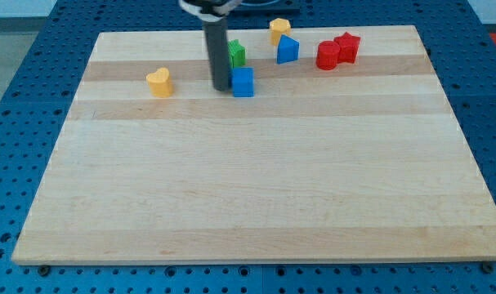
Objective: Move the blue cube to the right side of the green blocks
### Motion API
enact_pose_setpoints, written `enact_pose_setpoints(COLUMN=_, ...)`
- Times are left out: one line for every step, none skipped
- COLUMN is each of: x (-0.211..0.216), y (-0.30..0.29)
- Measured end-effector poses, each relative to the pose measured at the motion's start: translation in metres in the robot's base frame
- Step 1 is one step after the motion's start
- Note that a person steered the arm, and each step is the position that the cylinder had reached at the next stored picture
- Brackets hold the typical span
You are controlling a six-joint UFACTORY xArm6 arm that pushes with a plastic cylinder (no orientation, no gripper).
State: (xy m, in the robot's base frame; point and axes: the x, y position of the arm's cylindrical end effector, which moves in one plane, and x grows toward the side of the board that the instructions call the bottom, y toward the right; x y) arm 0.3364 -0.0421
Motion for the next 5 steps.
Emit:
enact_pose_setpoints(x=0.003, y=0.028)
enact_pose_setpoints(x=0.052, y=0.03)
enact_pose_setpoints(x=0.058, y=0.075)
enact_pose_setpoints(x=0.029, y=0.112)
enact_pose_setpoints(x=0.022, y=0.085)
